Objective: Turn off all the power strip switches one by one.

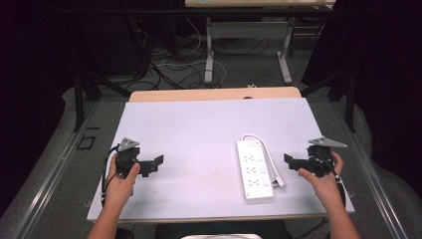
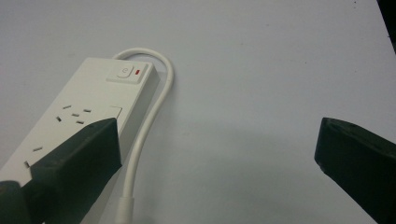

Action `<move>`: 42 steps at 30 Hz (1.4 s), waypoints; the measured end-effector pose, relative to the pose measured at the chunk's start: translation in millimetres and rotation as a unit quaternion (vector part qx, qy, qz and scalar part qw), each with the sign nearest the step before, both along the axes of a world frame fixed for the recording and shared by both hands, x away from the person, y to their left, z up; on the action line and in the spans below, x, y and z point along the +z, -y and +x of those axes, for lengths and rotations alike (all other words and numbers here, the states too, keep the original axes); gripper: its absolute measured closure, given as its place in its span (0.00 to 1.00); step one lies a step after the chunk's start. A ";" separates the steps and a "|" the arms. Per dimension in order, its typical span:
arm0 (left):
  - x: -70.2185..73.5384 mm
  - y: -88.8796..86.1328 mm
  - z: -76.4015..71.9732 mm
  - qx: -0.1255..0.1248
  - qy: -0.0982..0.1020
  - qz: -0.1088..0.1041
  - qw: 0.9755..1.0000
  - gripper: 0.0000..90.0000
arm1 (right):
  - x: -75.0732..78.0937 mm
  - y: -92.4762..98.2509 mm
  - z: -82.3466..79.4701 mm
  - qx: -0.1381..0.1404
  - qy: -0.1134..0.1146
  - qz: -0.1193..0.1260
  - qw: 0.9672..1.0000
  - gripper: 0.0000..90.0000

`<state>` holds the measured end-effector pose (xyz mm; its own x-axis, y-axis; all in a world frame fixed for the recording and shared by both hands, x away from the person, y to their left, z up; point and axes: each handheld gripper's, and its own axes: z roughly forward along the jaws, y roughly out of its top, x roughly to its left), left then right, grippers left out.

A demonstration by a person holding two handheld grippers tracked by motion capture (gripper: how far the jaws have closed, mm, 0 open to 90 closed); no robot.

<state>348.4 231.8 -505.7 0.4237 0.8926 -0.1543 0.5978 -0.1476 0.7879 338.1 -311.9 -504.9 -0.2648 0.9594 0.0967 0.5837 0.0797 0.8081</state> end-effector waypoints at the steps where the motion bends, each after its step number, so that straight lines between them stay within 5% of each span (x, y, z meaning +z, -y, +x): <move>1: 0.9 0.0 -0.5 -0.005 -0.005 0.005 1.000 0.01 | 0.4 -0.9 -0.3 0.000 -0.004 0.001 1.000 0.00; 10: 2.4 3.8 -6.0 -0.010 0.004 0.024 1.000 0.01 | 7.8 -8.9 -2.5 0.018 0.001 -0.016 1.000 0.04; 15: 5.0 5.1 -9.6 -0.008 0.007 0.009 1.000 0.01 | 11.4 -13.0 -2.8 0.027 -0.005 -0.008 1.000 0.09; 42: 8.6 5.9 -13.1 -0.008 0.016 0.005 1.000 0.01 | 25.5 -32.5 16.7 0.099 -0.022 -0.045 0.994 0.25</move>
